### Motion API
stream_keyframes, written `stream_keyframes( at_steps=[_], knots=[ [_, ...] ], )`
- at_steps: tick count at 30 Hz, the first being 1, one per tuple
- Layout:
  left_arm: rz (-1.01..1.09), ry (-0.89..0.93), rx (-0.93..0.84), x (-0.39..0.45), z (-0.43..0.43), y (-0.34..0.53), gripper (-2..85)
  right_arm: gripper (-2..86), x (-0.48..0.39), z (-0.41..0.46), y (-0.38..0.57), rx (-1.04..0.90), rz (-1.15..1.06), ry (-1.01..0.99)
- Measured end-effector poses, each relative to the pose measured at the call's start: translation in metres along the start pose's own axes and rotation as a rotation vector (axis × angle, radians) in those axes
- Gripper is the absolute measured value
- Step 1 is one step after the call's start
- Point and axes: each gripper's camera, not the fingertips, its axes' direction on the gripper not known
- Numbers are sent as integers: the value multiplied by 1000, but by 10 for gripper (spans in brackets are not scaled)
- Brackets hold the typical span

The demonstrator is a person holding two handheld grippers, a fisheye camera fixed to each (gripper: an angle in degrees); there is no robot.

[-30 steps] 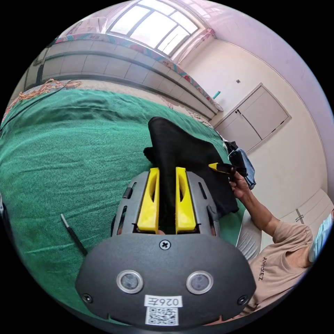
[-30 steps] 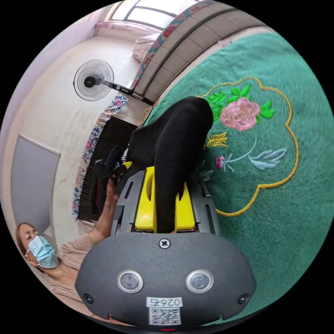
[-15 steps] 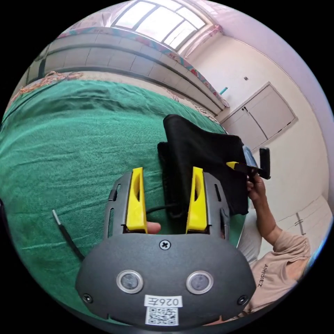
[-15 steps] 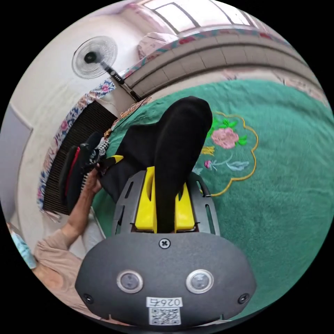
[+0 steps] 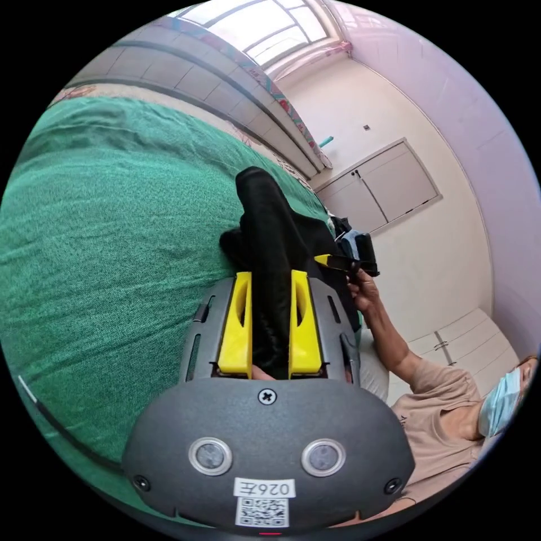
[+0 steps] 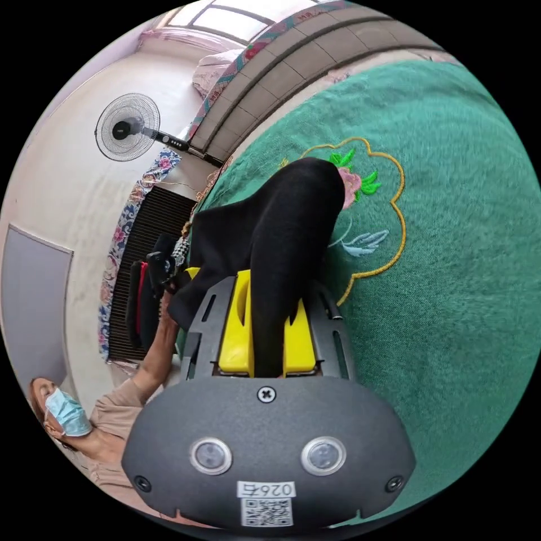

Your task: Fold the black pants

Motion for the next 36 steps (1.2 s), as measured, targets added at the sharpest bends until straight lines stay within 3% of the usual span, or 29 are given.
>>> stream_keyframes(
  at_steps=[6, 11, 15, 19, 25, 27, 31, 33, 36],
  knots=[
    [279, -151, 186, 165, -163, 36, 65, 39, -113, 26, 101, 241, -421, 416],
    [438, -400, 519, 296, -356, 146, 63, 38, -210, 56, 179, 422, -694, 451],
    [386, -624, 775, 358, -516, 263, 64, 38, -301, 120, 216, 420, -943, 313],
    [232, -783, 949, 378, -627, 354, 64, 39, -399, 229, 245, 259, -1223, 188],
    [-65, -853, 1064, 345, -759, 434, 65, 40, -518, 433, 307, 51, -1477, 300],
    [-224, -791, 1139, 314, -802, 460, 65, 42, -535, 494, 312, -23, -1494, 316],
    [-281, -743, 1306, 313, -843, 512, 50, 58, -530, 601, 315, -180, -1369, 435],
    [-240, -827, 1436, 347, -860, 532, 9, 62, -513, 613, 324, -131, -1357, 468],
    [-71, -932, 1445, 395, -878, 507, -6, 55, -474, 602, 335, -56, -1328, 433]
  ],
)
